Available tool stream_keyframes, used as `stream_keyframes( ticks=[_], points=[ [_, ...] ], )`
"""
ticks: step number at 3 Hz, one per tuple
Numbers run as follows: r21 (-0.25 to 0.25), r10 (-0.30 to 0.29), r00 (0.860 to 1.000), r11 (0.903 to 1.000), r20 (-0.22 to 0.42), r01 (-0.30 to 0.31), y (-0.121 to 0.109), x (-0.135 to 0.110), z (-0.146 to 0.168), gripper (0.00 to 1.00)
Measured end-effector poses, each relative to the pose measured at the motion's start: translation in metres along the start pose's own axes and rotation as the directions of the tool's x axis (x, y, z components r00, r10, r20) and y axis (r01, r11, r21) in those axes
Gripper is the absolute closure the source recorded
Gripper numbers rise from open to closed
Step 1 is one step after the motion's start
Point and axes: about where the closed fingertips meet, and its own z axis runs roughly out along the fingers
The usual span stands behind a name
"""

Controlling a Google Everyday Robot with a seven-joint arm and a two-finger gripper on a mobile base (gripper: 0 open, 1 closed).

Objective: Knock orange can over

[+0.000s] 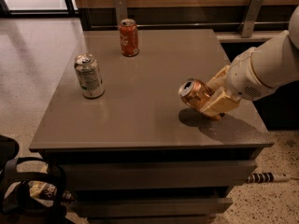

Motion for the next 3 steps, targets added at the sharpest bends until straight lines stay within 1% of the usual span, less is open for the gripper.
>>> stream_keyframes(
  ticks=[1,2,3],
  points=[
    [-0.003,-0.030,0.995,0.9995,-0.093,0.030,0.000,0.004,0.009,1.00],
    [-0.016,-0.045,0.991,0.9989,-0.124,0.043,0.001,0.005,0.016,1.00],
    [-0.056,-0.061,0.993,0.9969,-0.097,0.056,0.003,0.002,0.035,1.00]
  ],
)
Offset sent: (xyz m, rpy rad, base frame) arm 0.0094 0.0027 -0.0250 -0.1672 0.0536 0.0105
